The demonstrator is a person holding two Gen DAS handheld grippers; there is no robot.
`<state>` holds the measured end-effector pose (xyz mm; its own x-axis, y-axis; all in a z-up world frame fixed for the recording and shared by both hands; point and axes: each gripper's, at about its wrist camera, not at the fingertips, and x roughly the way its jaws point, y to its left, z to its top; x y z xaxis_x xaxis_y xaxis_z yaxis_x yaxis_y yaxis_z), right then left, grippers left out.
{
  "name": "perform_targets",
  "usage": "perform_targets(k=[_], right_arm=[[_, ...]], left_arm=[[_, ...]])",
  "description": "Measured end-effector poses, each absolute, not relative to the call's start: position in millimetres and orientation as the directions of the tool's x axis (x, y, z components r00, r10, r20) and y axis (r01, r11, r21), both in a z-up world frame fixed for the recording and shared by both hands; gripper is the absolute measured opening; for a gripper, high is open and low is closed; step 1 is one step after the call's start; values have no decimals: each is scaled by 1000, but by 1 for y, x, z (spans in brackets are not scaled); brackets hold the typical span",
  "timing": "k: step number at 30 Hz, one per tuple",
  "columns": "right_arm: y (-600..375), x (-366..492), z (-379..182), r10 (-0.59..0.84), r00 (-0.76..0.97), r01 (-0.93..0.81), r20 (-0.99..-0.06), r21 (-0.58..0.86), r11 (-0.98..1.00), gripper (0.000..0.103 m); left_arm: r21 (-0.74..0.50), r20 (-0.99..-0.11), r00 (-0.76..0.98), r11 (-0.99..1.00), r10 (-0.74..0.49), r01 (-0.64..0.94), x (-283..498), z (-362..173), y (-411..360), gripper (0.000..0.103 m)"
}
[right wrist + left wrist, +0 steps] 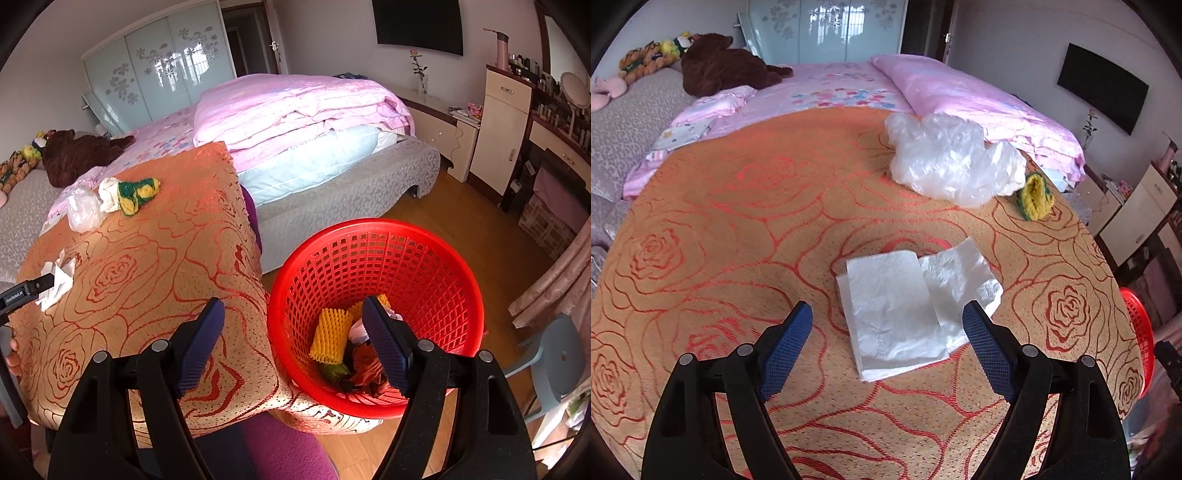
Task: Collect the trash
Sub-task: 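Close the left tool on the white tissues, then close the right tool on the clear plastic bag while the left tool holds the tissues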
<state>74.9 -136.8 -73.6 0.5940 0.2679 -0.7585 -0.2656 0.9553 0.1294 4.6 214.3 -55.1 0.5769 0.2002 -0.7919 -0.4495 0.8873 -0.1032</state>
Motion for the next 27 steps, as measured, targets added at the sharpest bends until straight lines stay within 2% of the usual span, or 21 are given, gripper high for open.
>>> perform_targets(k=[2, 7, 13, 19, 27], right_arm=[[-133, 75, -76, 267, 590, -272, -762, 124, 954, 74], [-125, 75, -77, 264, 594, -288, -760, 106, 952, 74], [-108, 74, -70, 273, 609, -332, -745, 73, 940, 74], [-79, 77, -60, 320, 607, -390, -728, 78, 917, 74], [-13, 88, -46, 418, 586, -502, -694, 94, 860, 74]], left_arm=[[-85, -785, 580, 890, 217, -447, 4, -58, 212, 77], [-81, -773, 589, 885, 235, -459, 2, -58, 215, 45], [-127, -765, 604, 866, 225, -483, -3, -56, 229, 21], [-144, -746, 626, 863, 227, -485, -12, -45, 235, 17], [-99, -719, 627, 848, 300, -520, -21, -35, 239, 17]])
